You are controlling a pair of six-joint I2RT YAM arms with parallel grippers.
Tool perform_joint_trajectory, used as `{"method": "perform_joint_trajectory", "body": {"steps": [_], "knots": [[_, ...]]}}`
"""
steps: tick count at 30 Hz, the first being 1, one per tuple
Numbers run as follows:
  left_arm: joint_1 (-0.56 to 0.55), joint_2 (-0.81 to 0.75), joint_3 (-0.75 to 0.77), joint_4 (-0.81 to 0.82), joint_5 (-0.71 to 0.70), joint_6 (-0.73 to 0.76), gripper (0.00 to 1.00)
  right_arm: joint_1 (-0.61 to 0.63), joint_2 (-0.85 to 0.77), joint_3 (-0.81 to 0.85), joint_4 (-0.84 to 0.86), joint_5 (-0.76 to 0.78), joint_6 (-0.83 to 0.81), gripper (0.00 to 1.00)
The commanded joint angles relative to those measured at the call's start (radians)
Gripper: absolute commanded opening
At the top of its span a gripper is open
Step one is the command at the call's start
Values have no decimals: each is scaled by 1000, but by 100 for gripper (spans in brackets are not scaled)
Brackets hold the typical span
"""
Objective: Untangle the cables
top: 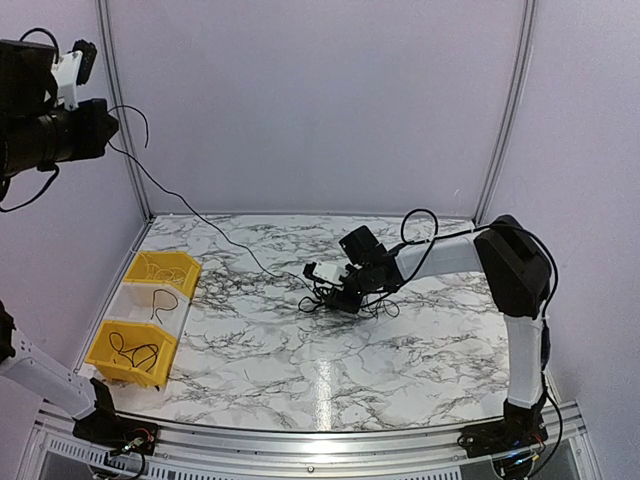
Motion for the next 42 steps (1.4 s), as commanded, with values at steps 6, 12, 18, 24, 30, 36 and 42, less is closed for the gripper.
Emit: {"method": "perform_joint_trajectory", "body": {"steps": [6, 12, 18, 24, 30, 36, 42], "knots": [[1, -140, 58, 243, -119, 156, 0, -98, 48, 15, -59, 43, 67, 26], [2, -250, -162, 251, -182, 121, 0, -118, 29, 5, -68, 17, 61, 34], [2, -385, -414, 252, -250, 40, 0, -118, 38, 7, -80, -3, 58, 40], [2, -562, -703, 252, -288, -102, 0, -118, 49, 16, -100, -21, 61, 42], [2, -641, -890, 200, -232, -245, 0, -118, 40, 18, -111, -31, 59, 43], [2, -587, -1022, 62, -150, -461, 0, -113, -7, 23, -138, -42, 50, 50], [4, -561, -1152, 34, -1, -600, 0, -111, -83, 6, -146, -41, 35, 53]]}}
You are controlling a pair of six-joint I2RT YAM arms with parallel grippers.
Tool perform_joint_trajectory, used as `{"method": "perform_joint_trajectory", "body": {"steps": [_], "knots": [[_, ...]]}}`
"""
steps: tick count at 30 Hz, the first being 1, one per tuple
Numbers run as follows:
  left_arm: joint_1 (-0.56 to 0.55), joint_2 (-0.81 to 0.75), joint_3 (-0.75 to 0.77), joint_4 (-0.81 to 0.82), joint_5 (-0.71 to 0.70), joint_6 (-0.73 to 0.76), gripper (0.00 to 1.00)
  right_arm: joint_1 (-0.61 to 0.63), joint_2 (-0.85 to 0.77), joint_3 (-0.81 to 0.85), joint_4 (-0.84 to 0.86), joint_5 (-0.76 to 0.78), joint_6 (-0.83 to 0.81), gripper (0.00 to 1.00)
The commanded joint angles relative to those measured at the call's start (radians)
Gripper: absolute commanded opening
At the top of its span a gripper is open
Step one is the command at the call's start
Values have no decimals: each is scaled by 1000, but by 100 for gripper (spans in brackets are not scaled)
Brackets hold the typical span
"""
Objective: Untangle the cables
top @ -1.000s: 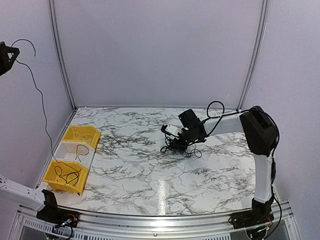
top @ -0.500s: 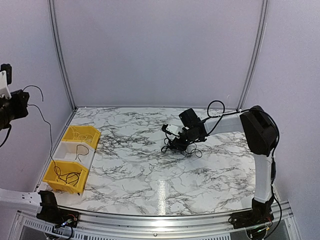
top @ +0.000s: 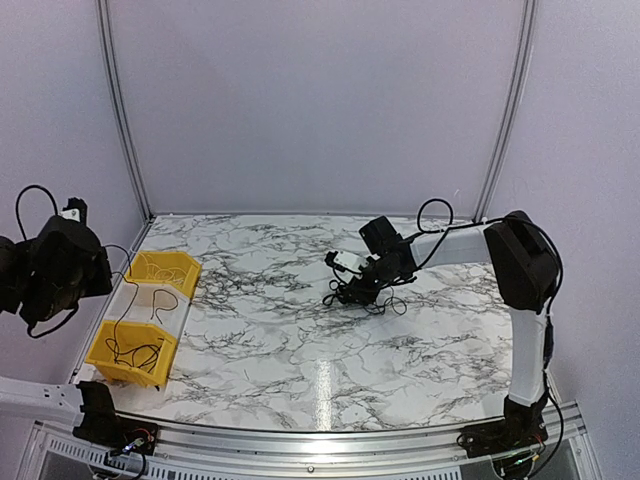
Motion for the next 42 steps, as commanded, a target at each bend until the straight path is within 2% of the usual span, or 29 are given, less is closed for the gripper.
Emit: {"method": "perform_joint_trajectory", "body": {"steps": [1, 9, 17, 25, 28, 36, 39, 42], "knots": [[4, 5, -67, -87, 131, -169, 0, 2, -79, -15, -63, -9, -17, 53], [5, 35, -101, -213, 281, -277, 0, 4, -132, -42, -62, -10, -38, 54], [5, 65, -198, -240, 502, -214, 0, 27, -165, -57, -63, -25, -53, 54], [8, 263, -228, -238, 340, -270, 0, 39, -166, -72, -63, -44, -56, 54], [23, 348, -221, -228, 272, -290, 3, 40, -164, -74, -63, -51, -55, 55], [88, 573, -295, -169, 270, -259, 4, 47, -170, -78, -66, -57, -56, 54], [108, 599, -297, -161, 276, -245, 11, 47, -168, -82, -64, -59, -55, 54], [127, 625, -313, -113, 327, -181, 28, 50, -163, -79, -68, -62, -55, 55]]}}
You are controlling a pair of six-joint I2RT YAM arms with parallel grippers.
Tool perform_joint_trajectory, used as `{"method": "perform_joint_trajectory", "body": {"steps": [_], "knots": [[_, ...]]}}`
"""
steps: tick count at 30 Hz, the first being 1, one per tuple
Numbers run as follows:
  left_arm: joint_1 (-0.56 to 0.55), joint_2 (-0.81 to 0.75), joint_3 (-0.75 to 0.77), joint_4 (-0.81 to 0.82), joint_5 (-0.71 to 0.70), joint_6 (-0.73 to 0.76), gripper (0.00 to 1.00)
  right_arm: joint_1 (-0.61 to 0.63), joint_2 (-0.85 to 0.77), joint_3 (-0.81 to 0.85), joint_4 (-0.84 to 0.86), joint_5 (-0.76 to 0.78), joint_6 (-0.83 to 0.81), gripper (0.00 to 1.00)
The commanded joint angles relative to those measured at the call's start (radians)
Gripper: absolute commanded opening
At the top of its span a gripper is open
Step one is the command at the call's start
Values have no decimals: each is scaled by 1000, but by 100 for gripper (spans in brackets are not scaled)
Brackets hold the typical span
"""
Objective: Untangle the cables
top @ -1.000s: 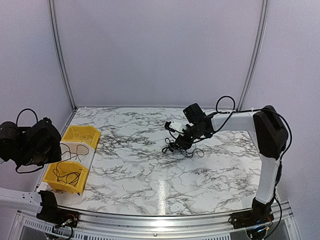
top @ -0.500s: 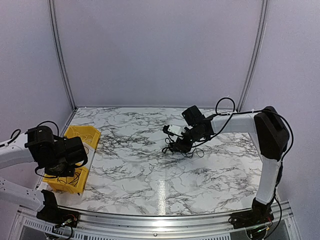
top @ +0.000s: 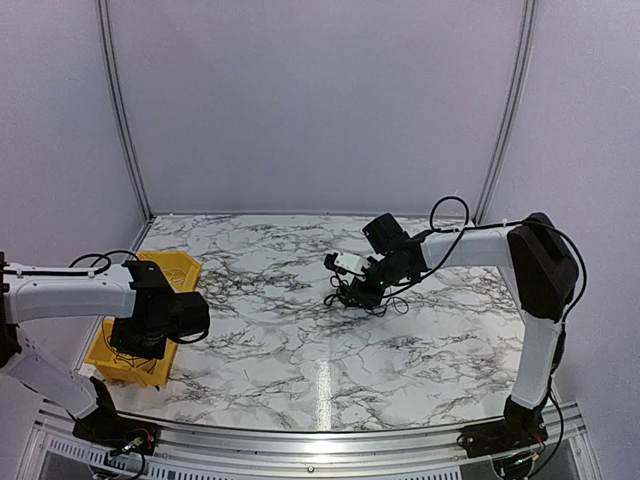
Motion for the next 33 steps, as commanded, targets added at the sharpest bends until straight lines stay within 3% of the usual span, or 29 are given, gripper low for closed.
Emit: {"method": "perform_joint_trajectory", "body": {"steps": [1, 3, 8, 12, 20, 24, 30, 33], "knots": [[23, 30, -14, 51, 41, 67, 35, 12, -26, 4, -14, -17, -3, 55], [23, 24, 7, 51, 51, 83, 44, 13, -29, 4, -14, -19, -3, 54], [18, -112, 154, 50, 112, 133, 48, 14, -29, 3, -16, -19, -3, 54], [35, -205, 275, 50, 63, 162, 55, 15, -26, 4, -18, -19, -8, 54], [154, -112, 273, 122, -11, 252, 62, 16, -22, 4, -20, -20, -7, 55], [188, -64, 255, 274, 87, 340, 60, 18, -21, 2, -20, -23, -7, 55], [191, 71, 191, 377, 178, 373, 47, 19, -19, 0, -21, -21, -8, 54], [183, 127, 162, 394, 152, 350, 42, 18, -14, 0, -23, -22, -11, 54]]}}
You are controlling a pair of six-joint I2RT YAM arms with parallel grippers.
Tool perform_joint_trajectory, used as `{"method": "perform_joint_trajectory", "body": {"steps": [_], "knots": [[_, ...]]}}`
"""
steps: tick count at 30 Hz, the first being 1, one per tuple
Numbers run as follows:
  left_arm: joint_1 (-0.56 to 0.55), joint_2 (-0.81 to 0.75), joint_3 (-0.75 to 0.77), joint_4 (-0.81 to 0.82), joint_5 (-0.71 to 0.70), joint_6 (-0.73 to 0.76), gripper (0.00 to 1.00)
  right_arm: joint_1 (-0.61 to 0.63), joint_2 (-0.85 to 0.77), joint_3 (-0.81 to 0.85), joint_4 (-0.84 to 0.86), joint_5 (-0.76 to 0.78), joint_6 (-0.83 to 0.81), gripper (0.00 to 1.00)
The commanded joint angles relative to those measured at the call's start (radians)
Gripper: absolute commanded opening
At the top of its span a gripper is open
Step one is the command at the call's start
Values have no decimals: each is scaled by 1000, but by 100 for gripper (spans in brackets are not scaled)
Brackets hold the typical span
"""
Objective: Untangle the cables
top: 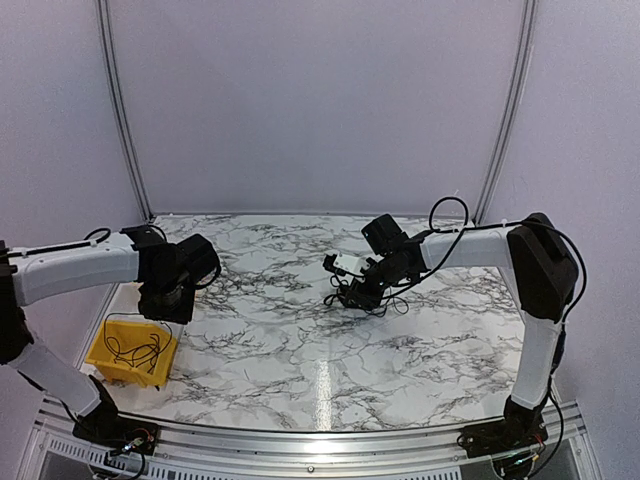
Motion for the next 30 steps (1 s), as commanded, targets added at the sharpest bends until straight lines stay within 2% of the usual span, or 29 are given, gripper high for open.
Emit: {"method": "perform_joint_trajectory", "body": {"steps": [1, 10, 19, 24, 27, 30], "knots": [[-9, 74, -46, 62, 7, -1, 41, 11, -14, 0, -16, -14, -9, 54], [-39, 180, -63, 69, -41, -28, 31, 16, 8, 8, -22, -21, -12, 54], [-58, 220, -82, 55, -69, -51, 25, 18, 19, 8, -22, -21, -14, 53], [-63, 239, -84, 23, -125, -79, 12, 19, 25, 10, -26, -24, -16, 54], [-66, 244, -85, -12, -161, -102, 9, 20, 26, 10, -27, -27, -16, 53], [-78, 223, -79, -15, -176, -107, 0, 20, 29, 11, -26, -29, -16, 53]]}}
